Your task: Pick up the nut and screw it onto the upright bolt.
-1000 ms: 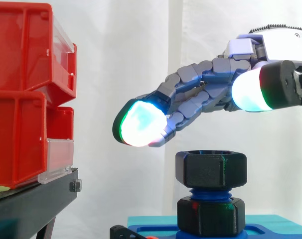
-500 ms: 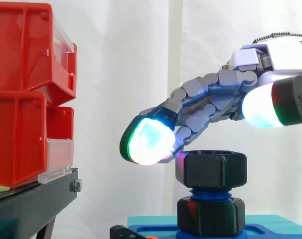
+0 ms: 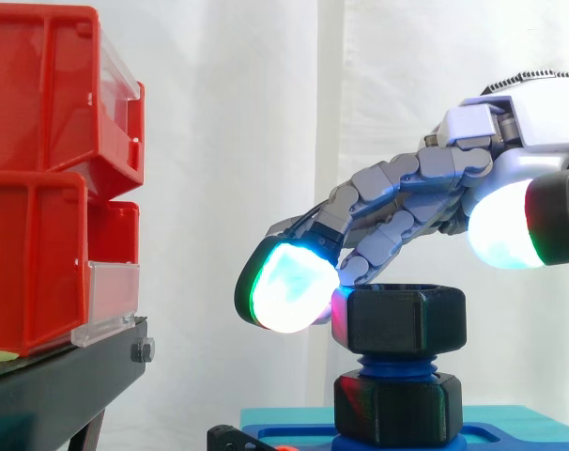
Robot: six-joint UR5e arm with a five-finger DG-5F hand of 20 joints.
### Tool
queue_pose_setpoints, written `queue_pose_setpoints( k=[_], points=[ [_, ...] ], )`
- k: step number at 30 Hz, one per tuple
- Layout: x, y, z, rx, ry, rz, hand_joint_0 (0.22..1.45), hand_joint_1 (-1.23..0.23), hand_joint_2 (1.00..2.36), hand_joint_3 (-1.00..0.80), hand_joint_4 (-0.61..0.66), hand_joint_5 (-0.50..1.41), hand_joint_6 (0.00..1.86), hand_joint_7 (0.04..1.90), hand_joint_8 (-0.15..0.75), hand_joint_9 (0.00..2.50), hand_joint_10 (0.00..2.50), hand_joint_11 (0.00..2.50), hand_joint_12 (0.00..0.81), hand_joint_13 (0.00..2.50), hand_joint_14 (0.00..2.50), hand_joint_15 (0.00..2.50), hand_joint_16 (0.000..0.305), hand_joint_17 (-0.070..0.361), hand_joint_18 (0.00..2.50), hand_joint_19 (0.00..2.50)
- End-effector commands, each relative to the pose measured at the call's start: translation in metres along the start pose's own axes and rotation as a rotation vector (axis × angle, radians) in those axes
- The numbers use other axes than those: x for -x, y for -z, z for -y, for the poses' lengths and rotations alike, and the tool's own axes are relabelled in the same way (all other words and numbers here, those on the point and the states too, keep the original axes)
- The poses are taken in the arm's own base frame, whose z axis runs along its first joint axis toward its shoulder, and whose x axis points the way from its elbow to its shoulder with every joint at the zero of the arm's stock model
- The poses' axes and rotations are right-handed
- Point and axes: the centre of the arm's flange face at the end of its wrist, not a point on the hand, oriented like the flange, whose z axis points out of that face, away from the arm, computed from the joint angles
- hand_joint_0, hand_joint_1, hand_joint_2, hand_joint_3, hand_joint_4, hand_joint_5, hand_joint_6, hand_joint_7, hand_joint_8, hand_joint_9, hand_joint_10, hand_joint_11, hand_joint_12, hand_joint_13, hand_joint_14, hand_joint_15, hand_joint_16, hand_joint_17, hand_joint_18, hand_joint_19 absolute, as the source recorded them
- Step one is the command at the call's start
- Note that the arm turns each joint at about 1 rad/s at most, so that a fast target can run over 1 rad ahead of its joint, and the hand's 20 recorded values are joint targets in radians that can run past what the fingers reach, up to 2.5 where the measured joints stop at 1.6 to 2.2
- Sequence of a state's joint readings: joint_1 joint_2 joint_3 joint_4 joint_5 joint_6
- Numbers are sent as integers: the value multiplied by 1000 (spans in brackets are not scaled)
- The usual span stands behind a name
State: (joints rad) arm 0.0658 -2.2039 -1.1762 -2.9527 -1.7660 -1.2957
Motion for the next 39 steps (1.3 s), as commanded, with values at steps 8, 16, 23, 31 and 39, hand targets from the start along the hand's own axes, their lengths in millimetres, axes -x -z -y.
queue_pose_setpoints(
  k=[8,16,23,31,39],
  points=[
    [0,0,1,0,5,1,481,-363,1000,-500,254,-110,503,869,246,557,0,0,272,156,0,0,25,55,0,0],
    [1,3,7,-9,3,2,491,-370,1000,-500,272,-73,504,1058,258,688,0,0,260,232,0,0,21,48,0,0],
    [3,4,10,-12,3,4,498,-378,1000,-500,242,-31,504,1239,265,806,0,0,246,312,0,0,20,44,0,0],
    [5,7,16,-15,3,10,510,-385,1000,-500,193,36,502,1400,260,1018,0,0,233,467,0,0,14,32,0,0],
    [8,9,22,-17,5,15,519,-394,1000,-500,125,74,510,1433,245,1283,0,0,200,703,0,0,8,19,210,0]
  ],
)
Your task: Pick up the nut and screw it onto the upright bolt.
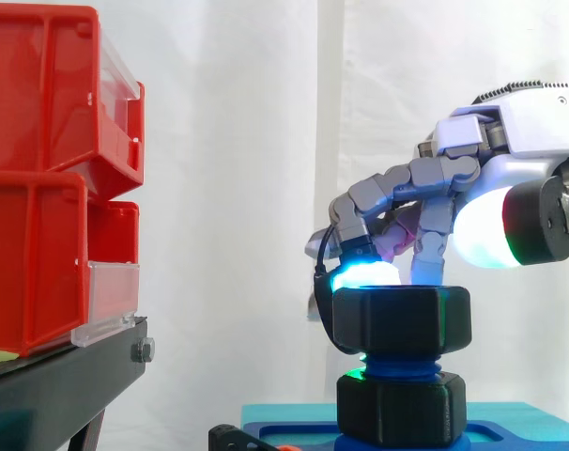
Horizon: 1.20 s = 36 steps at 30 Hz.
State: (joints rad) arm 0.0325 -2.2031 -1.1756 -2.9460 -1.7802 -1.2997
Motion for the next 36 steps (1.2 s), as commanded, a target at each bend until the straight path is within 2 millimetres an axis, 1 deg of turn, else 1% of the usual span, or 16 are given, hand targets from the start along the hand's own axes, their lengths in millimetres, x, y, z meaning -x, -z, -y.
queue_pose_setpoints(
  k=[1,4,6,7,9,11,14,15,18,20,22,24,25,29,32,36],
  points=[
    [1,1,3,-1,1,2,521,-396,1000,-500,117,82,512,1443,238,1384,0,0,191,753,0,0,7,15,277,0],
    [3,1,4,0,3,5,523,-400,1000,-500,101,92,524,1425,217,1511,0,0,175,879,0,0,4,9,417,0],
    [6,2,6,-2,8,7,525,-410,1000,-500,90,97,540,1389,178,1650,0,0,156,1013,0,0,3,7,575,0],
    [7,2,7,-3,10,9,525,-410,1000,-500,88,100,535,1401,166,1676,0,0,148,1034,0,0,2,5,602,0],
    [11,1,8,-1,13,16,524,-413,1000,-500,82,101,531,1417,171,1686,0,0,146,1046,0,0,3,6,627,0],
    [12,2,8,0,15,17,521,-405,1000,-500,81,98,507,1459,198,1662,0,2,155,1023,0,0,4,10,600,0],
    [19,0,8,6,20,27,518,-398,1000,-500,106,88,500,1449,221,1626,0,10,171,983,0,0,6,13,555,0],
    [24,0,8,11,23,32,515,-397,1000,-500,111,84,500,1441,235,1596,0,1,179,973,0,0,7,15,539,0],
    [33,-2,6,15,32,37,513,-398,1000,-500,112,80,501,1412,235,1587,0,9,182,959,0,0,7,16,531,0],
    [39,-2,5,18,42,37,511,-398,1000,-500,134,54,503,1302,233,1539,0,0,188,928,0,0,9,20,495,0],
    [44,-3,3,17,51,34,502,-391,1000,-500,222,-5,505,1088,236,1388,0,0,213,802,0,0,15,34,364,0],
    [47,-3,2,17,64,33,491,-388,1000,-500,258,-47,504,946,231,1265,0,0,233,706,0,0,19,43,286,0],
    [48,-3,2,17,66,33,485,-389,1000,-500,253,-71,504,871,239,1196,0,0,248,661,0,0,22,50,225,0],
    [49,-4,2,19,70,39,477,-391,1000,-500,226,-107,503,776,237,1113,0,0,259,603,0,0,25,56,167,0],
    [50,-4,2,20,69,40,472,-393,1000,-500,206,-125,502,713,229,992,0,0,273,525,0,0,27,61,86,0],
    [57,-5,0,20,72,48,464,-394,1000,-500,170,-150,501,622,220,845,0,0,282,406,0,0,30,67,0,0]
  ],
)
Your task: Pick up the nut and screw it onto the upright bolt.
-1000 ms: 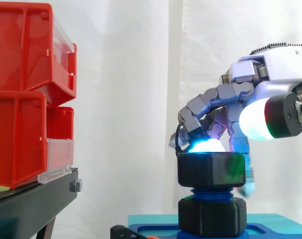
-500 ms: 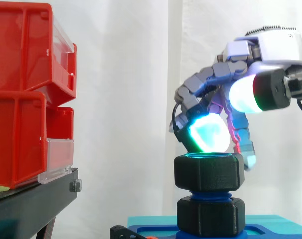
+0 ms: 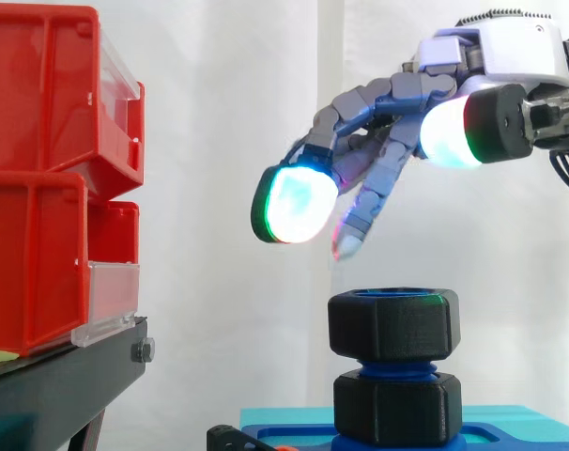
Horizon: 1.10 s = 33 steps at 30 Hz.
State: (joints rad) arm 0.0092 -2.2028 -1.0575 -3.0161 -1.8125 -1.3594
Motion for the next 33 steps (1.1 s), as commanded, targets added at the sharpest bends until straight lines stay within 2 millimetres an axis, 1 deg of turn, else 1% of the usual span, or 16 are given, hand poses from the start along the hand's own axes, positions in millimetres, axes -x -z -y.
queue_pose_setpoints(
  k=[1,2,5,7,8,10,11,13,17,18,23,33],
  points=[
    [4,-1,-2,1,1,1,461,-395,1000,-500,162,-154,501,604,219,791,0,0,282,375,0,0,30,67,0,0],
    [5,-2,-3,2,1,0,460,-395,1000,-500,159,-158,501,597,217,781,0,0,281,356,0,0,30,68,0,0],
    [2,-3,-8,3,0,-11,454,-391,1000,-500,128,-175,501,560,199,590,0,0,288,204,0,0,34,75,0,0],
    [0,-3,-9,4,4,-15,446,-377,1000,-500,93,-195,500,535,179,395,0,0,295,49,0,0,36,81,0,0],
    [-1,-4,-10,3,5,-17,445,-360,1000,-500,88,-200,500,537,177,364,0,0,296,0,0,0,37,82,0,0],
    [-4,-4,-13,7,4,-22,435,-307,1000,-500,44,-225,500,506,150,197,0,0,295,0,0,0,40,89,0,0],
    [-3,-4,-14,9,4,-21,433,-290,1000,-500,40,-231,500,503,144,160,0,0,295,0,0,0,40,90,0,0],
    [-3,-5,-15,9,5,-21,425,-244,1000,-500,8,-258,500,500,127,8,0,0,291,0,0,0,41,92,0,0],
    [-6,-7,-21,17,4,-27,420,-196,1000,-500,13,-265,500,500,123,0,0,0,289,0,0,0,43,97,0,0],
    [-13,-6,-23,19,-1,-40,420,-188,1000,-500,15,-265,500,500,124,0,0,0,289,0,0,0,43,96,0,0],
    [-25,-4,-23,16,-5,-59,418,-153,1000,-500,34,-253,500,500,123,0,0,0,287,0,0,0,44,98,0,0],
    [-26,-5,-23,14,-5,-54,421,-118,1000,-500,48,-245,500,500,125,0,0,0,286,0,0,0,44,100,0,0]
  ],
)
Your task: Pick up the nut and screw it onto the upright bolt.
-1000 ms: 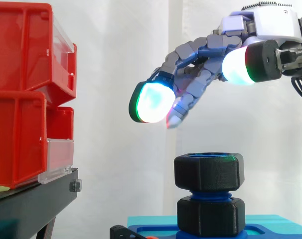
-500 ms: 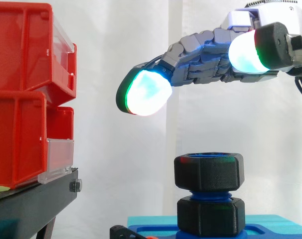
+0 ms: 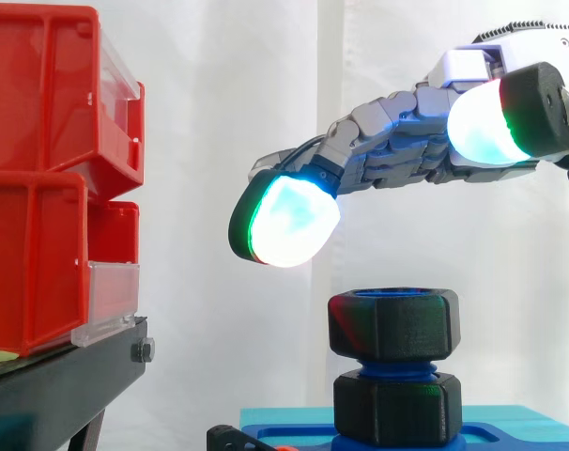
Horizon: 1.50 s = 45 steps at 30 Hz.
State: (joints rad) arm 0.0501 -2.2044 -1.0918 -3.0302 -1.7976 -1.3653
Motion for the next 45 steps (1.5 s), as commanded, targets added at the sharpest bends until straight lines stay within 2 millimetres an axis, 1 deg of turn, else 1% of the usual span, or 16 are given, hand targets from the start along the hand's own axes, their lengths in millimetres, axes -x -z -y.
queue_pose_setpoints(
  k=[1,5,8,10,24,34,41,45],
  points=[
    [-1,0,0,0,-2,-1,422,-117,1000,-500,50,-244,500,500,125,0,0,0,287,0,0,0,44,100,0,0],
    [-1,0,1,-2,-2,4,423,-117,1000,-500,54,-241,500,510,131,0,0,0,291,0,0,0,44,99,0,0],
    [-7,-2,8,-12,-7,1,425,-117,1000,-500,61,-237,500,518,133,0,0,0,291,0,0,0,44,99,0,0],
    [-17,-5,11,-14,-14,-9,425,-118,1000,-500,70,-234,500,534,139,0,0,0,290,0,0,0,44,98,0,0],
    [-16,-5,14,-17,-37,0,438,-116,1000,-500,147,-191,502,679,167,4,0,0,295,0,0,0,41,92,0,0],
    [-17,-3,18,-22,-37,-4,450,-157,1000,-500,212,-142,503,806,197,150,0,0,296,0,0,0,37,83,0,0],
    [-15,1,25,-31,-36,-2,463,-187,1000,-500,259,-106,503,897,214,274,0,0,291,0,0,0,33,75,0,0],
    [-15,2,28,-34,-36,-1,474,-222,1000,-500,288,-65,504,1005,226,404,0,0,284,90,0,0,30,68,0,0]
  ],
)
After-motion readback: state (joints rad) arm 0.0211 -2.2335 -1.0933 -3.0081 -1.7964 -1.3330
